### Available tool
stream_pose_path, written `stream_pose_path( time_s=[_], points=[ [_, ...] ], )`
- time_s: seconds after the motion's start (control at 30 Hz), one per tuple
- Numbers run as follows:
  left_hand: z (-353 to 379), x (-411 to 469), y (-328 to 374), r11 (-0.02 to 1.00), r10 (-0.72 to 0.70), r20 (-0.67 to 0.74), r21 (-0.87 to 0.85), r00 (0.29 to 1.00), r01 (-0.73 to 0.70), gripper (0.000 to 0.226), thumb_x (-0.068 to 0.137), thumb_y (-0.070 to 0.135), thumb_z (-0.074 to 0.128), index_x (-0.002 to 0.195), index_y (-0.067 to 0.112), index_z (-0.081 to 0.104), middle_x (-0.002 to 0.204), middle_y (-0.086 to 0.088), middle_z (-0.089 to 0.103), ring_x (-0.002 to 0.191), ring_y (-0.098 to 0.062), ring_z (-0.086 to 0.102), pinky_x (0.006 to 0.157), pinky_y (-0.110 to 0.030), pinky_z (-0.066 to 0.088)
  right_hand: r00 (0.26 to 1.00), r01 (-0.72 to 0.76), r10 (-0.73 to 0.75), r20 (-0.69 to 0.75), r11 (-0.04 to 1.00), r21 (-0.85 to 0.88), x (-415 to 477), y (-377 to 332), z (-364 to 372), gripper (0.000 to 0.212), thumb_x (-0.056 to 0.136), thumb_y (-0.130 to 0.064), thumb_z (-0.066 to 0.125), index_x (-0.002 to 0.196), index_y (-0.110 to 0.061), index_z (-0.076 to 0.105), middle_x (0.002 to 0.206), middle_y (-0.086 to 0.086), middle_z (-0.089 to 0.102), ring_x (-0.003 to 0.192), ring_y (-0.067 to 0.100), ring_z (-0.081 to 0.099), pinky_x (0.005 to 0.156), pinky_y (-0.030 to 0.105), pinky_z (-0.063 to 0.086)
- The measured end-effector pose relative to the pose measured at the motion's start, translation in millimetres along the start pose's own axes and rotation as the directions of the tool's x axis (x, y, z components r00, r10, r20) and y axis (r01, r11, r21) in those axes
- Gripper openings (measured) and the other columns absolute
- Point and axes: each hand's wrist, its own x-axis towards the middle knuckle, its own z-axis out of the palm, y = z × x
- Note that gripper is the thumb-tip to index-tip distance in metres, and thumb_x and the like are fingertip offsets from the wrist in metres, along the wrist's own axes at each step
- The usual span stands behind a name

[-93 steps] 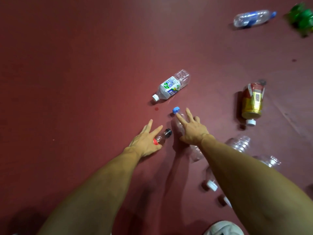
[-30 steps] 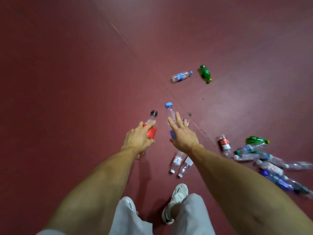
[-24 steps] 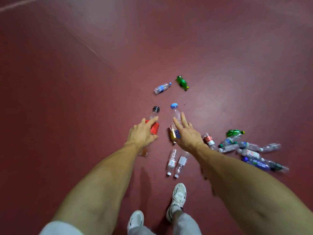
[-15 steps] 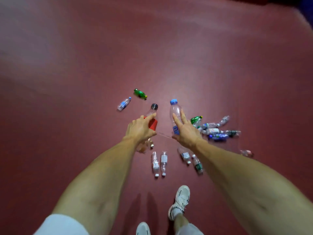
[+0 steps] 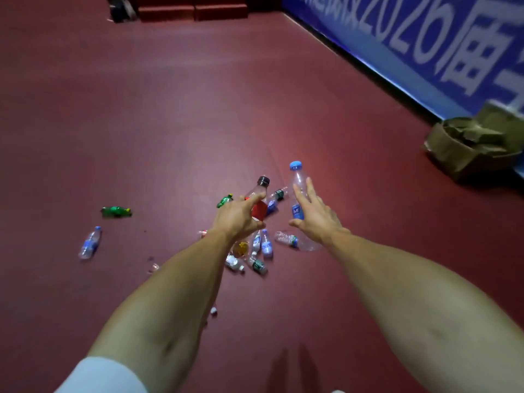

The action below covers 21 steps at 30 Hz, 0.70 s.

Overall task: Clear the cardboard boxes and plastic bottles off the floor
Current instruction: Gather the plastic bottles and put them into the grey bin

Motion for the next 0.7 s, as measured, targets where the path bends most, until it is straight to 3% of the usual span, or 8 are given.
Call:
stream_pose_path(
  time_s=[0.27, 0.33, 0.47, 0.7],
  points=[
    [69.6, 85.3, 230.1, 0.982, 0.184, 0.073, 0.03, 0.98, -0.186, 0.084, 0.08, 0.054, 0.074, 0.151, 0.044, 0.031, 0.14, -0.009, 0.053, 0.128, -0.034, 0.053, 0.097, -0.04, 0.047, 0.967, -0.238, 0.245, -0.07, 0.966, 0.097, -47.8, 233.2, -64.4, 0.099, 0.094, -0.037, 0.067, 0.158, -0.038, -0.008, 0.161, -0.01, -0.03, 0.151, 0.033, 0.018, 0.112, 0.048, 0.039],
    [81.1, 105.1, 283.7, 0.964, 0.257, 0.099, 0.043, 0.961, -0.262, 0.083, 0.08, 0.056, 0.073, 0.151, 0.045, 0.031, 0.137, -0.008, 0.054, 0.119, -0.034, 0.058, 0.094, -0.041, 0.049, 0.945, -0.306, 0.317, -0.085, 0.944, 0.126, -59.7, 282.4, -82.0, 0.098, 0.095, -0.035, 0.067, 0.158, -0.038, -0.008, 0.162, -0.01, -0.029, 0.151, 0.035, 0.018, 0.112, 0.048, 0.037],
    [98.0, 146.0, 375.3, 0.921, 0.365, 0.161, 0.084, 0.917, -0.381, 0.083, 0.083, 0.057, 0.071, 0.153, 0.044, 0.027, 0.134, -0.007, 0.054, 0.11, -0.034, 0.062, 0.087, -0.038, 0.048, 0.904, -0.387, 0.408, -0.129, 0.908, 0.164, -73.5, 362.2, -115.8, 0.096, 0.094, -0.036, 0.067, 0.159, -0.037, -0.005, 0.163, -0.009, -0.027, 0.149, 0.034, 0.023, 0.11, 0.046, 0.039],
    [134.1, 242.8, 505.4, 0.827, 0.515, 0.219, 0.13, 0.829, -0.548, 0.085, 0.085, 0.058, 0.069, 0.154, 0.045, 0.022, 0.136, -0.006, 0.053, 0.11, -0.03, 0.062, 0.088, -0.037, 0.05, 0.81, -0.526, 0.566, -0.153, 0.817, 0.237, -64.1, 490.2, -159.1, 0.095, 0.095, -0.035, 0.066, 0.159, -0.036, -0.004, 0.164, -0.008, -0.025, 0.144, 0.033, 0.033, 0.105, 0.043, 0.042]
  ],
)
